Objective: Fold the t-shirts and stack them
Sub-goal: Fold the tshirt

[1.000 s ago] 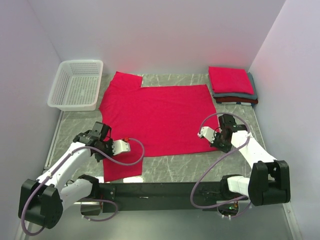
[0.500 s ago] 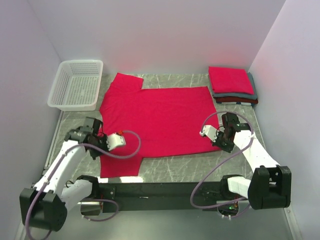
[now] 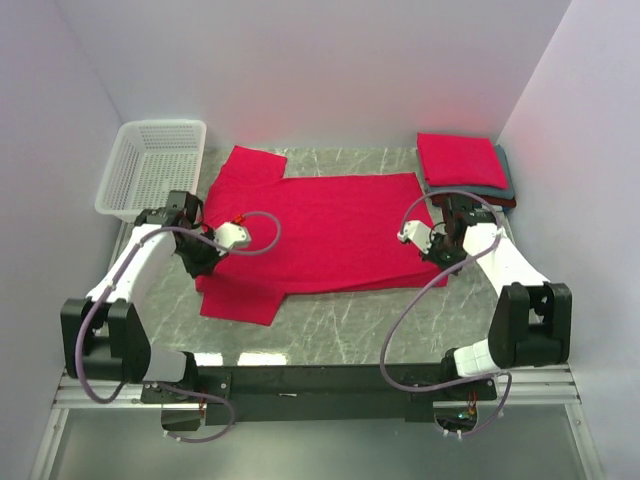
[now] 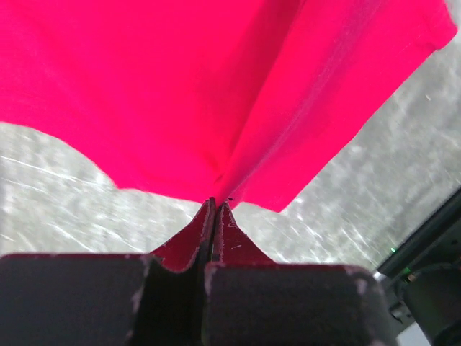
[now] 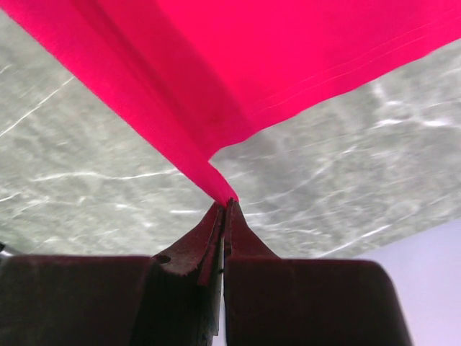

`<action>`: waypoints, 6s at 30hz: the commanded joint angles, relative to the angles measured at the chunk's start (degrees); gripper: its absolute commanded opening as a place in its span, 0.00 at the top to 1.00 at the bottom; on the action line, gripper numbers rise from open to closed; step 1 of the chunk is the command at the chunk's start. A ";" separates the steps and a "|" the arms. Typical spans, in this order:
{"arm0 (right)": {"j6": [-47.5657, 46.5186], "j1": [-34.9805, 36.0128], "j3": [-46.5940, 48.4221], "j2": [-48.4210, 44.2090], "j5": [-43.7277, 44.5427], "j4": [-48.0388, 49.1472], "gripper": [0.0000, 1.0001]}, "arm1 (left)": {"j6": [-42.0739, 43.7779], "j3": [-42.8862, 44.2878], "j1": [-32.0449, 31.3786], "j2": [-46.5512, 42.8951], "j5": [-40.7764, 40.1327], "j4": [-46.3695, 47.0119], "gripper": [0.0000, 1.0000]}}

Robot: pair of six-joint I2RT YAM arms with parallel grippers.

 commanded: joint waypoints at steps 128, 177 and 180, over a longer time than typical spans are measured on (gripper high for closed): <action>26.64 -15.78 11.90 21.72 -15.86 -9.13 0.61 | -5.36 3.47 23.52 17.08 10.08 0.41 0.71; 20.92 -4.27 23.34 29.36 -7.95 -11.33 0.59 | -13.36 19.13 13.15 26.92 13.42 4.36 0.51; 20.92 -4.18 23.16 29.01 -7.60 -11.16 0.59 | -13.18 18.96 13.06 26.75 13.16 4.45 0.51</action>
